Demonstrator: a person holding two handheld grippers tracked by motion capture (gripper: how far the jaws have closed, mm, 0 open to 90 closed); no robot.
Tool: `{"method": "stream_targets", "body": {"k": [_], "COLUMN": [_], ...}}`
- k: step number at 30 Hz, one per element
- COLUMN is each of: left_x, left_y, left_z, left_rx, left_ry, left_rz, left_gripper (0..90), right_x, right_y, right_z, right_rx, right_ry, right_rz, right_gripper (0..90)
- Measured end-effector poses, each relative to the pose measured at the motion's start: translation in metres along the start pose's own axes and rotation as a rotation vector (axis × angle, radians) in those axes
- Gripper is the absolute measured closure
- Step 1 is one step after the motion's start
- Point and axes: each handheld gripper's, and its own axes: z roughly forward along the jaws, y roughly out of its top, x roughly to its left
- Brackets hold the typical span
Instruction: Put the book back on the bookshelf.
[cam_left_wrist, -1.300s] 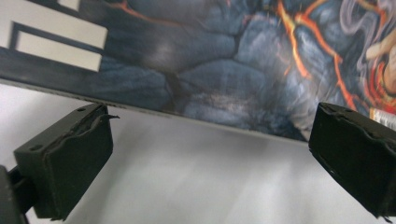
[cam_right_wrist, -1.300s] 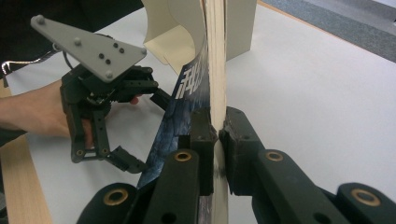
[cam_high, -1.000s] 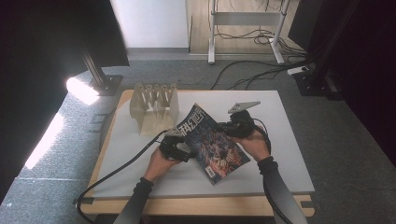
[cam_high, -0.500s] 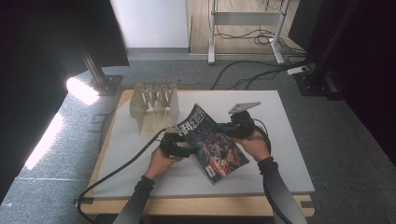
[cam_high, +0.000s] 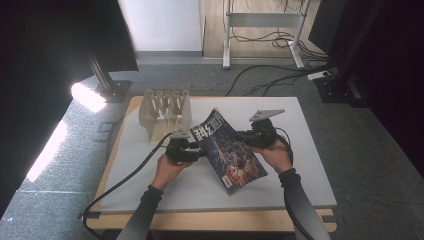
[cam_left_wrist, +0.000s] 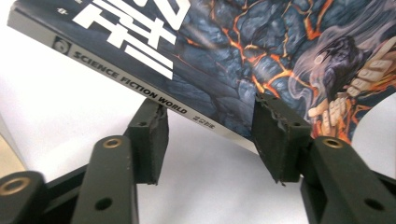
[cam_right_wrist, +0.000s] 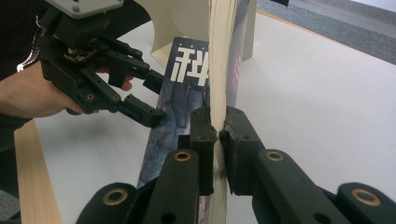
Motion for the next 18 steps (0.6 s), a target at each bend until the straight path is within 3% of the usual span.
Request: {"method": "stream_targets", "body": {"k": [7, 12, 18], "left_x": [-0.002, -0.009, -0.020], "left_y": [0.012, 0.024, 0.037], "left_z": [-0.013, -0.028, -0.045], "left_rx": [0.012, -0.007, -0.024], "left_ry": [0.016, 0.042, 0.075], "left_rz": [0.002, 0.035, 0.107], "left_gripper": [56.7, 61.6, 66.0], "right_x": [0.002, 0.003, 0.002], "right_y": [0.002, 0.004, 0.005], "right_z": [-0.001, -0.004, -0.006], "right_rx": [-0.016, -0.029, -0.048], "right_ry": [0.003, -0.003, -0.019], "right_rz": [-0.012, -0.022, -0.025], "right_gripper": [81.3, 81.4, 81.4]}}
